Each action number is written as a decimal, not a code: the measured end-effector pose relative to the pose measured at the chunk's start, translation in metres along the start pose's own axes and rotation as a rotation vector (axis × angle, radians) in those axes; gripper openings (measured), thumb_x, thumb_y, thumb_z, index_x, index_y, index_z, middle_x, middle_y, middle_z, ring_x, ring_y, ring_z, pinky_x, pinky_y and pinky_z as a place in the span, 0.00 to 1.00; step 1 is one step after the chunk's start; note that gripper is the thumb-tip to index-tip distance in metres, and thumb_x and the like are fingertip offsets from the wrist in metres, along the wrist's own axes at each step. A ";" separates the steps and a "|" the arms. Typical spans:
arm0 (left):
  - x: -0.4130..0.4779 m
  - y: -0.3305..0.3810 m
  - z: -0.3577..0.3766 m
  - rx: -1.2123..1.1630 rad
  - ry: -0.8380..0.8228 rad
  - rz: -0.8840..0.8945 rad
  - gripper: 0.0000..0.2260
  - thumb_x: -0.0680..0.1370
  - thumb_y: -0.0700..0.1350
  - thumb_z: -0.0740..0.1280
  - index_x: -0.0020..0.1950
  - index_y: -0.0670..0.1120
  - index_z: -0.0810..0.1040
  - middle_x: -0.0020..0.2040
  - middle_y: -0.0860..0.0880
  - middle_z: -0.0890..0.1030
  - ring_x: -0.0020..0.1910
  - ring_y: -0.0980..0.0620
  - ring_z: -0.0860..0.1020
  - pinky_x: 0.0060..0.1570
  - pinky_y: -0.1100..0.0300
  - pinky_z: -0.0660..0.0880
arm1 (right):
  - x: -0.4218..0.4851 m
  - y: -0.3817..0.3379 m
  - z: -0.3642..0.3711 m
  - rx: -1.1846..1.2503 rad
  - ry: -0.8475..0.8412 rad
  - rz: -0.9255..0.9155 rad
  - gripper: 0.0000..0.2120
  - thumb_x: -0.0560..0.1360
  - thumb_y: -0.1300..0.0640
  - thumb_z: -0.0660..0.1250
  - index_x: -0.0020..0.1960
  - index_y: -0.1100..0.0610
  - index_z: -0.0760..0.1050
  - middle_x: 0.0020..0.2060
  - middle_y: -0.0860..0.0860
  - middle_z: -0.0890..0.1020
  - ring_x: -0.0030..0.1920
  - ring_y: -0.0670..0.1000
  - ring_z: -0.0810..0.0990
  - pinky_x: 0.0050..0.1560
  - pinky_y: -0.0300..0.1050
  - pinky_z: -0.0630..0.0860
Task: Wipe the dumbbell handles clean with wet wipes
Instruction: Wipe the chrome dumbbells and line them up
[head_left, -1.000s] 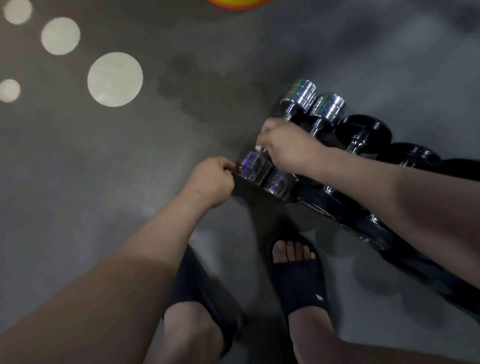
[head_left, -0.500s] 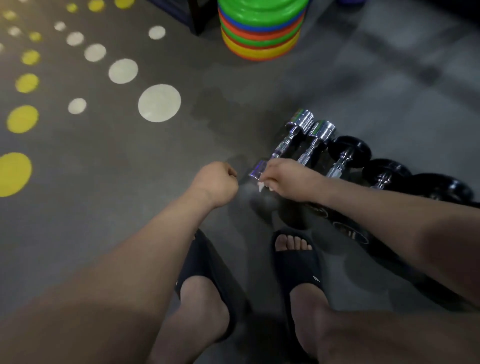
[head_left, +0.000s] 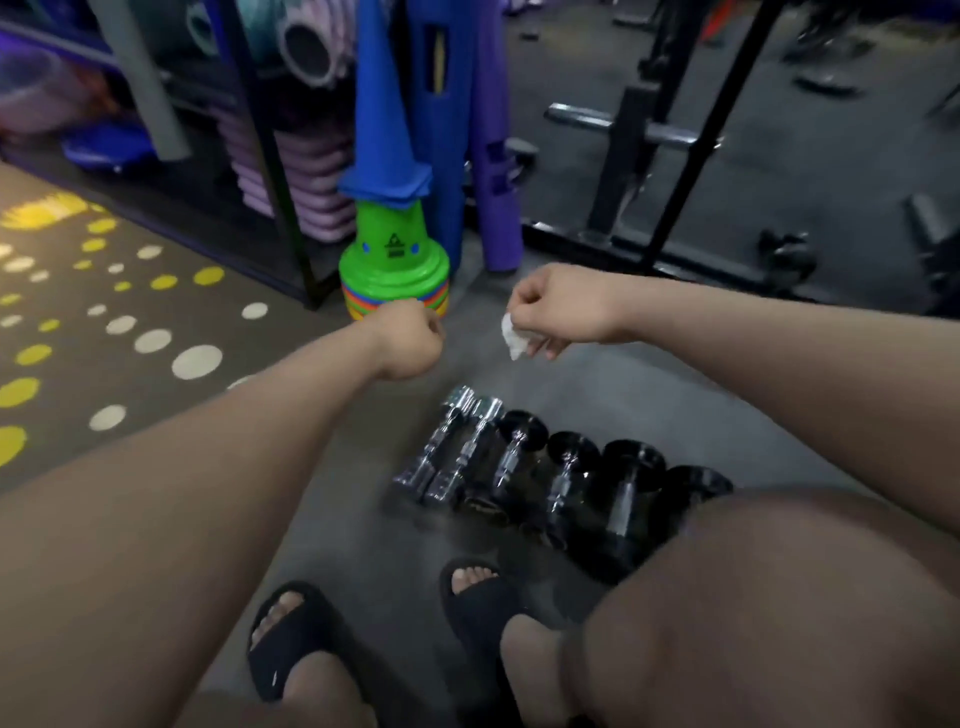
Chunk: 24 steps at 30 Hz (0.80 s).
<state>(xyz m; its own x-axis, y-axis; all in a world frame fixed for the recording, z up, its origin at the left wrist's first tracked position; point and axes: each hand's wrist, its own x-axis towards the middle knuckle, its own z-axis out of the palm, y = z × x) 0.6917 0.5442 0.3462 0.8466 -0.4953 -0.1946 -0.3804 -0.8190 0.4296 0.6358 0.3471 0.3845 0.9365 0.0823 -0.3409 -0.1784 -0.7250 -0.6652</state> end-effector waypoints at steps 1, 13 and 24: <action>-0.002 0.018 -0.010 -0.002 0.012 0.040 0.12 0.79 0.39 0.61 0.57 0.41 0.82 0.54 0.39 0.84 0.56 0.41 0.81 0.50 0.58 0.74 | -0.015 -0.005 -0.014 0.012 0.010 0.006 0.09 0.77 0.65 0.58 0.43 0.59 0.76 0.44 0.58 0.87 0.42 0.51 0.83 0.39 0.43 0.81; -0.014 0.142 0.000 0.177 -0.061 0.208 0.12 0.79 0.41 0.62 0.57 0.41 0.83 0.52 0.40 0.85 0.54 0.43 0.82 0.53 0.57 0.75 | -0.109 0.075 -0.051 0.005 0.202 0.179 0.16 0.76 0.71 0.56 0.46 0.62 0.82 0.40 0.60 0.84 0.30 0.47 0.81 0.32 0.37 0.80; 0.081 0.169 0.089 0.413 -0.140 0.254 0.13 0.75 0.44 0.62 0.52 0.42 0.83 0.52 0.41 0.84 0.55 0.40 0.81 0.52 0.55 0.78 | -0.057 0.185 -0.072 -0.008 0.178 0.271 0.08 0.77 0.57 0.67 0.50 0.59 0.83 0.46 0.53 0.87 0.46 0.52 0.87 0.53 0.47 0.83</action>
<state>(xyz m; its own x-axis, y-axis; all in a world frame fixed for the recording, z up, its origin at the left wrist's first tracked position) 0.6633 0.3396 0.3250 0.6608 -0.7049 -0.2577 -0.7076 -0.6996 0.0994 0.5708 0.1588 0.3288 0.8933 -0.2350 -0.3831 -0.4270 -0.7098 -0.5603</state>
